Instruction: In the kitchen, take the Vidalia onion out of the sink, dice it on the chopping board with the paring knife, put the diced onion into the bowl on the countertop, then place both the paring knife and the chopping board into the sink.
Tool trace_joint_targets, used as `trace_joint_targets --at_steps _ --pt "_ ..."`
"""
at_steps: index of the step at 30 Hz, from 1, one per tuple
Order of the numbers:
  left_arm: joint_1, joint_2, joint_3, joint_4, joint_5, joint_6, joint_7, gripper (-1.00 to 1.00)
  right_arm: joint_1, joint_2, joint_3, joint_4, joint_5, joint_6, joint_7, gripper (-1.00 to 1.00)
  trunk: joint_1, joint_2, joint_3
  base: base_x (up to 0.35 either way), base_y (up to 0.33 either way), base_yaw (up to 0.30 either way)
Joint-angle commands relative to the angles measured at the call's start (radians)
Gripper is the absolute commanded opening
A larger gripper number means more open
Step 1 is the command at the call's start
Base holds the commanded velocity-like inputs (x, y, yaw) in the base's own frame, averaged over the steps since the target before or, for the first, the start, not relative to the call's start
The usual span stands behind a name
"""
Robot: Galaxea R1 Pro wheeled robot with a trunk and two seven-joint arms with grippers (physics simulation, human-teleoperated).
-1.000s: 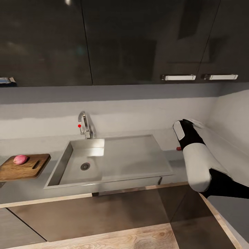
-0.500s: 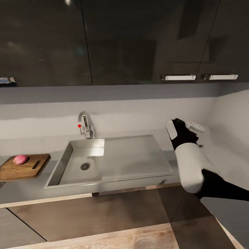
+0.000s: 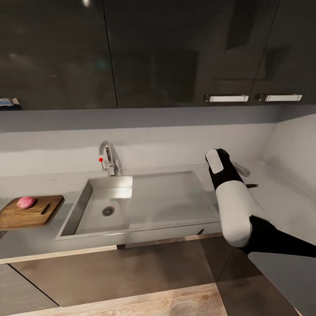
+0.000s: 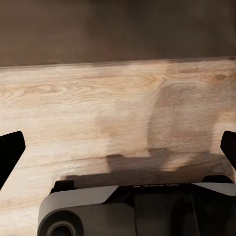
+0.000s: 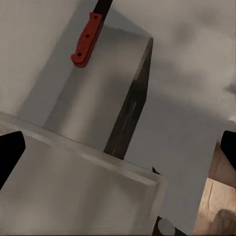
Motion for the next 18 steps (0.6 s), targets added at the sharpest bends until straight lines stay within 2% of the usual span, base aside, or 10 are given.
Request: trace_joint_targets --at_steps 1,8,18 --pt "-0.001 0.001 -0.003 0.001 0.011 -0.003 -0.003 1.00 -0.001 0.001 -0.002 -0.003 -0.004 0.010 -0.005 1.00 0.001 -0.002 -0.002 0.046 -0.006 0.000" --pt "-0.001 0.002 -0.003 -0.001 0.011 -0.003 -0.003 1.00 -0.001 0.001 -0.001 -0.005 -0.010 0.010 -0.009 1.00 0.001 -0.002 -0.002 0.110 -0.066 0.000" --pt "-0.001 0.003 -0.002 -0.001 0.011 -0.004 -0.003 1.00 -0.001 0.001 0.000 -0.004 -0.010 0.011 -0.007 1.00 0.001 -0.002 -0.002 0.014 -0.006 0.000"
